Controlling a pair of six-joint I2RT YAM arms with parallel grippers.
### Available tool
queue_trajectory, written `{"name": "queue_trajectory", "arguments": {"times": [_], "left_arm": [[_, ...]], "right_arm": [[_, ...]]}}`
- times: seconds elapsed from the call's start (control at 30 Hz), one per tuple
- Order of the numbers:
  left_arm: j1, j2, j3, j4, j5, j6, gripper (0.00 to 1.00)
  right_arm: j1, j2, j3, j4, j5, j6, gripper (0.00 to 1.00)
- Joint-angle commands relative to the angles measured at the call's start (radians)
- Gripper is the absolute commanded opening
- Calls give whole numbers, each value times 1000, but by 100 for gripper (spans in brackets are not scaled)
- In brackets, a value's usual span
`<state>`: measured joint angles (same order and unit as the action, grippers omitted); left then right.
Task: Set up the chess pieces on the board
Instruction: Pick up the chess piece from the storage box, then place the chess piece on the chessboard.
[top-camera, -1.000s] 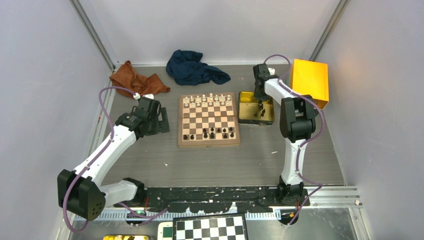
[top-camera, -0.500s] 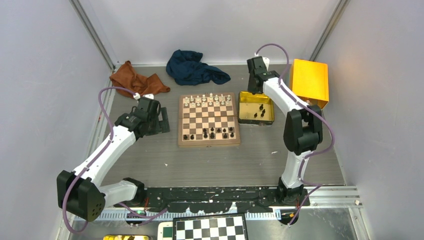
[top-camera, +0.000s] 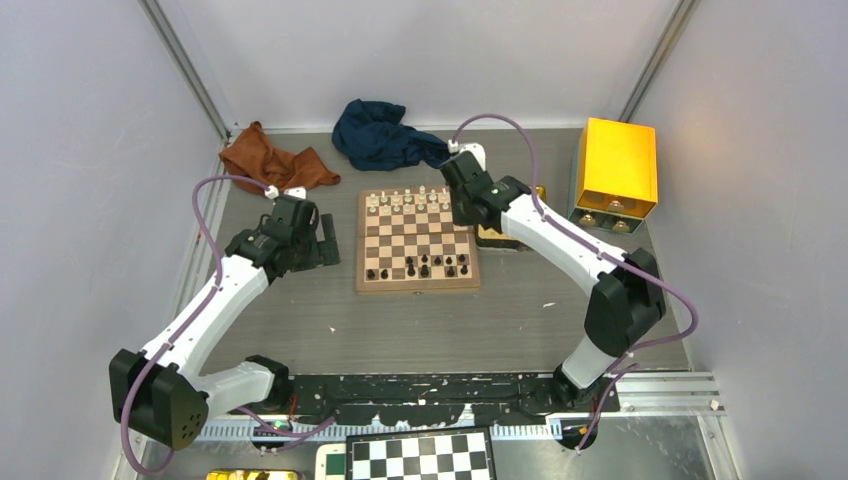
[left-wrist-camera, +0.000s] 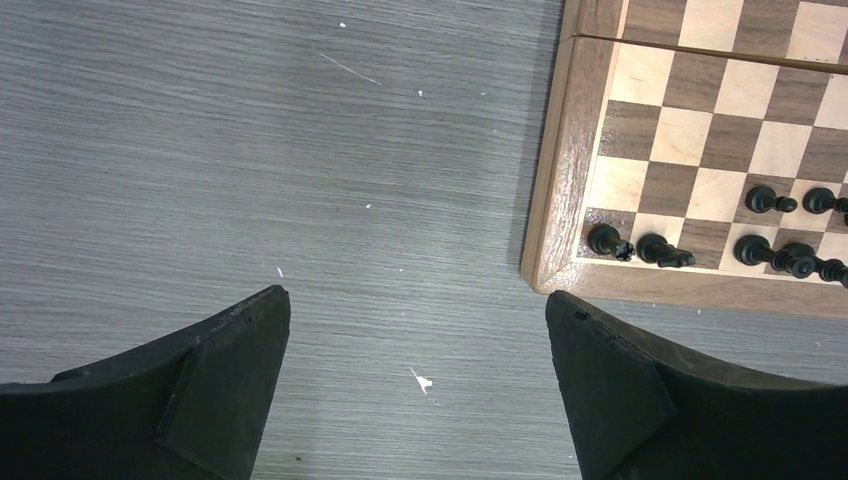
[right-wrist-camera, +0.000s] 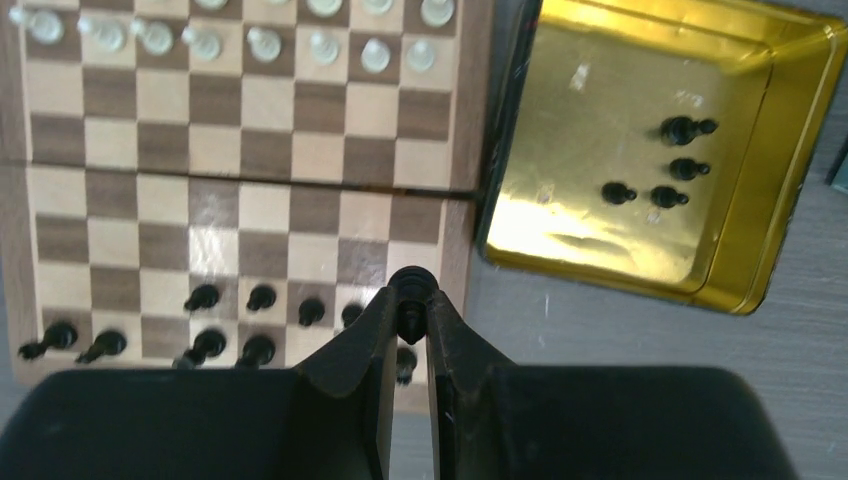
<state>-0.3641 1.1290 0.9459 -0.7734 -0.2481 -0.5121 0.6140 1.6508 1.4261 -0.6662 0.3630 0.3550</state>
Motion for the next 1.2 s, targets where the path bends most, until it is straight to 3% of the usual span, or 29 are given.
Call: {"name": "queue_trajectory", "arguments": {"times": [0.0, 0.47, 1.17], "left_arm": [[5, -31, -2, 46, 20, 5, 100], [5, -49, -1, 41, 26, 1, 100], [5, -48, -10, 32, 21, -4, 100]], "right_arm": [[71, -88, -37, -24, 36, 60, 1], [270, -72, -79, -38, 33, 122, 1], [276, 8, -129, 11, -24, 121, 1]]}}
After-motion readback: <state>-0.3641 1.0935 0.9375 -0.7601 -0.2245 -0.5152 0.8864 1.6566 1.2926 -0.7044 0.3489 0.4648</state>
